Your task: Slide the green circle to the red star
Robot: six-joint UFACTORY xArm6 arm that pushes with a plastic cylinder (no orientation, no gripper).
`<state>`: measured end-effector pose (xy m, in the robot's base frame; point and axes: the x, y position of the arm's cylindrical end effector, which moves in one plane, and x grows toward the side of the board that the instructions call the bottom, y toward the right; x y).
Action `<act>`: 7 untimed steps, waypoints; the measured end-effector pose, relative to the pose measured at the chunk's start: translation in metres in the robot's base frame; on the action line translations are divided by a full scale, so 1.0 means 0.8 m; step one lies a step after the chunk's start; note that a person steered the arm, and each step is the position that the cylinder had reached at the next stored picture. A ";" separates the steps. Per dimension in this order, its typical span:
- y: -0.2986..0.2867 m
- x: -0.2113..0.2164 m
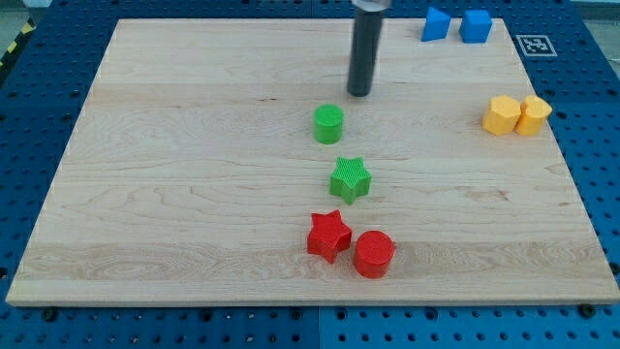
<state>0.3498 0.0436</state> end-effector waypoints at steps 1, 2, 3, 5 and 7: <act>-0.023 0.062; -0.027 0.122; -0.034 0.131; -0.054 0.155; -0.085 0.128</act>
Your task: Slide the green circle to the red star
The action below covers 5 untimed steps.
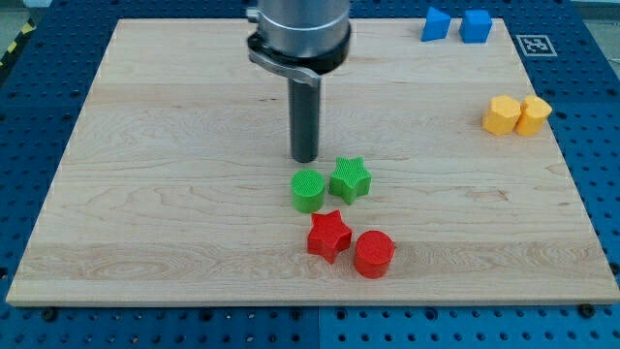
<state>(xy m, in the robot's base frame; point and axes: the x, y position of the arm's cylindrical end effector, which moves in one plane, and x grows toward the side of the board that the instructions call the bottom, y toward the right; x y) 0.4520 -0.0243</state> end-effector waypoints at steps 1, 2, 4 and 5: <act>-0.025 0.021; -0.012 0.045; 0.009 0.067; 0.009 0.055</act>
<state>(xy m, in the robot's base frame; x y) 0.4963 -0.0170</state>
